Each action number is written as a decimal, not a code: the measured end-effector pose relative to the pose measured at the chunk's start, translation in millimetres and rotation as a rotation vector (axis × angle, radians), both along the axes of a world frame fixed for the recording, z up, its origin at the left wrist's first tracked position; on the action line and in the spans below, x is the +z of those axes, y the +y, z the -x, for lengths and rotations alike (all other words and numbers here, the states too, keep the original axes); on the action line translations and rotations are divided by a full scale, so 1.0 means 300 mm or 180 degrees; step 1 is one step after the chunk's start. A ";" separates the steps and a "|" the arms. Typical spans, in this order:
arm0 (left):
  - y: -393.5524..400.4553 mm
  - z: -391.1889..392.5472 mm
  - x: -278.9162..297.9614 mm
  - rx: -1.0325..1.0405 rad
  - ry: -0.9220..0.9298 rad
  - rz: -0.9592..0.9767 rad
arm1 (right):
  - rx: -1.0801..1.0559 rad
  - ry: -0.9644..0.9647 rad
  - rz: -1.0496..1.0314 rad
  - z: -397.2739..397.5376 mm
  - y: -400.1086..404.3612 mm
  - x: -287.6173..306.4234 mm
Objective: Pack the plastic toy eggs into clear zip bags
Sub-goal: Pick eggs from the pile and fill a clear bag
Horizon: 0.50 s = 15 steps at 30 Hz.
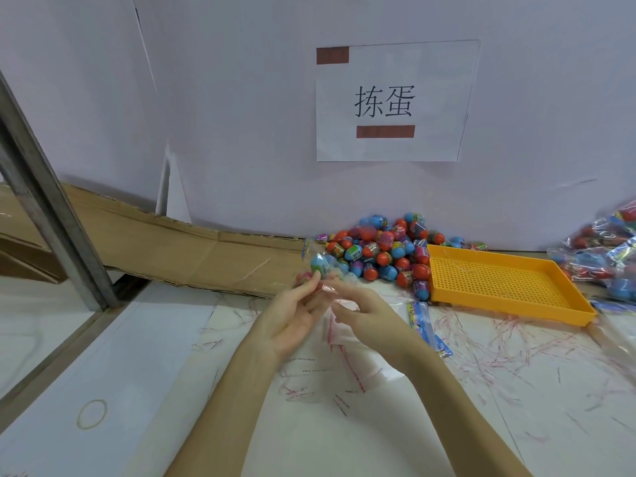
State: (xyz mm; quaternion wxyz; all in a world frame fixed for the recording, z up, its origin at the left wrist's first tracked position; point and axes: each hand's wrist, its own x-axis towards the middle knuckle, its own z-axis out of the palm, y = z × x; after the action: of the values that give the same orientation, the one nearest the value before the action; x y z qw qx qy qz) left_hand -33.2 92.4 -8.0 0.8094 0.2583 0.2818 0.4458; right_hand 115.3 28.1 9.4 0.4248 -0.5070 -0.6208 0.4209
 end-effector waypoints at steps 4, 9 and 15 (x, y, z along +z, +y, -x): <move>0.007 -0.004 -0.012 0.0217 0.0336 -0.0120 | -0.0251 0.0003 -0.0261 0.016 0.006 -0.005; 0.010 -0.008 -0.014 0.0427 0.0572 -0.0145 | -0.0634 0.0059 -0.0571 0.038 0.009 -0.020; 0.004 -0.007 -0.029 0.0588 0.0957 -0.0286 | -0.0136 -0.0031 -0.0183 0.036 0.004 -0.035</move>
State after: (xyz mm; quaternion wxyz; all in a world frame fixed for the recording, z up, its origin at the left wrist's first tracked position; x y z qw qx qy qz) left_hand -31.0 93.8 -16.6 0.7014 0.3310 0.4020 0.4868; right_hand 104.5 29.3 -1.1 0.4451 -0.5098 -0.6236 0.3913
